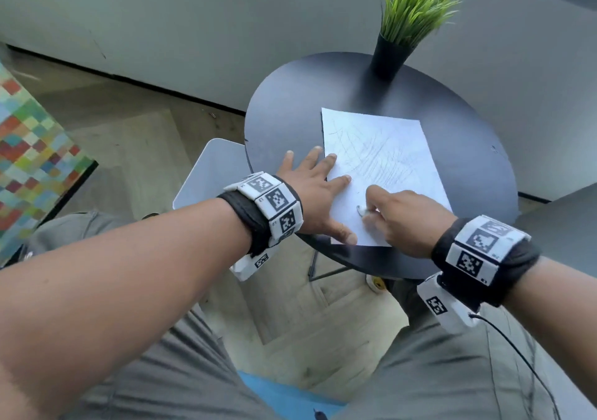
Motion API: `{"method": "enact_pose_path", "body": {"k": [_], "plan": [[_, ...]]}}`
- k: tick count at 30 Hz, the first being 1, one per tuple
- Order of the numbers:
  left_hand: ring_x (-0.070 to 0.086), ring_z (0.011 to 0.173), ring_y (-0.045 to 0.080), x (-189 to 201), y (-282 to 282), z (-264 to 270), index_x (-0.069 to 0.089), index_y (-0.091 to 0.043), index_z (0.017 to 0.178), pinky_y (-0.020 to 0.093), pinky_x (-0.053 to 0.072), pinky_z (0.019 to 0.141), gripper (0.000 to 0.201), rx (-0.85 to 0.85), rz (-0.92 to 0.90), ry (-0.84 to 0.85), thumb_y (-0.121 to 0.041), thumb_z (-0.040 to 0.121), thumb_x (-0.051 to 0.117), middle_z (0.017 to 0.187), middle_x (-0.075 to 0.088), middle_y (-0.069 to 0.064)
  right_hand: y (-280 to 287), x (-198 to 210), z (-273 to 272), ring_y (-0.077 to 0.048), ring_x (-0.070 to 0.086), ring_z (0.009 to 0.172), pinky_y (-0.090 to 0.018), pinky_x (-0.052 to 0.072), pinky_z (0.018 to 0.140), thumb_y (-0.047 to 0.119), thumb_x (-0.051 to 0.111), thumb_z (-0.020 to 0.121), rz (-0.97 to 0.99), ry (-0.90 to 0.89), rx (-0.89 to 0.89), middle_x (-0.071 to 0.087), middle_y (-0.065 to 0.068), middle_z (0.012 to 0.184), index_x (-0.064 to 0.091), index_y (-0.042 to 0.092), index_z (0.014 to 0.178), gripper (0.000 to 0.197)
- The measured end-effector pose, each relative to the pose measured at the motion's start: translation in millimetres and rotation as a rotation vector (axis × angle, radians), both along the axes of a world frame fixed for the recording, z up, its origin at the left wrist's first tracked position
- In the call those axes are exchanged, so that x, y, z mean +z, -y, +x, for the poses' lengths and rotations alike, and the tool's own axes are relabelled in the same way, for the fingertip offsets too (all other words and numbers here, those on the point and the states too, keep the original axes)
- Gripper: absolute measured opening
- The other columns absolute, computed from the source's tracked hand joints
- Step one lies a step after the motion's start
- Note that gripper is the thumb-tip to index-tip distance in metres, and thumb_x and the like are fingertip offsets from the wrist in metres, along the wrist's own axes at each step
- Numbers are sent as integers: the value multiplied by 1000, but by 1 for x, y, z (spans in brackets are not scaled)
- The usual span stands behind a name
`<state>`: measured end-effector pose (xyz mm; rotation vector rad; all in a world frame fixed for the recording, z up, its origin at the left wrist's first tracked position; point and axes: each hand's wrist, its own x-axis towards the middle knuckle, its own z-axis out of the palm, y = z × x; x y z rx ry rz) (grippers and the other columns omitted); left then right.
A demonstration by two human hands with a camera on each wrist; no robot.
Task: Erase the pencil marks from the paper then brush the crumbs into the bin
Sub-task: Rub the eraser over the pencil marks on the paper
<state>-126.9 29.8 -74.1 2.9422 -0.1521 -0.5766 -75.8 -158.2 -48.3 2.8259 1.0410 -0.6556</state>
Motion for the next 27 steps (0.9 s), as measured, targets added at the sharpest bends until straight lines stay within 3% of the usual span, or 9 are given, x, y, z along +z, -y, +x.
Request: {"method": "enact_pose_path", "body": {"k": [4,8,11,14,20,24,27], "plan": [[-12,155,24,-2,-3,-1,6,-34,159,61,6,121,123,-29,-1,-8,-93,64,55,169,-11,3,-1,6,8,-31,55,83,-43,49,77,45,41,99,28,16,-18,59,-6,88,45,24,99,21],[-13,155,24,2,-7,5,-7,-49,155,67,11,117,123,-87,67,-62,-100,58,49,168,-18,-1,2,4,8,-34,55,83,-44,50,76,38,39,99,57,58,-95,61,-11,93,40,22,108,18],[-8,155,23,2,-16,10,-6,-55,152,63,19,115,115,-124,86,-51,-101,59,45,168,-15,-5,3,0,-2,-30,54,83,-43,49,75,37,38,101,43,1,-24,60,-6,94,39,24,109,15],[-7,154,25,-1,-14,12,-4,-55,152,64,21,113,114,-112,80,-34,-100,59,47,168,-12,-5,7,8,7,-27,50,85,-38,43,73,39,38,101,45,17,-77,58,-1,97,43,27,111,16],[-15,153,34,-1,-9,7,-7,-57,151,80,16,104,115,-38,104,-63,-101,58,45,167,-14,-6,-5,4,-30,-27,55,83,-45,49,71,39,38,99,44,-52,181,57,2,89,42,28,101,12],[-12,153,35,2,-5,6,-8,-56,151,82,19,100,115,-3,106,-68,-102,59,43,168,-13,-5,2,10,3,-31,55,84,-44,50,75,36,38,99,42,39,-40,60,-5,93,43,24,103,14],[-4,153,36,0,-4,5,-6,-53,152,78,26,100,116,-11,123,-36,-103,59,41,168,-7,-2,-3,2,-14,-31,54,81,-45,48,73,32,39,99,52,25,99,55,-2,87,34,26,94,9]]}}
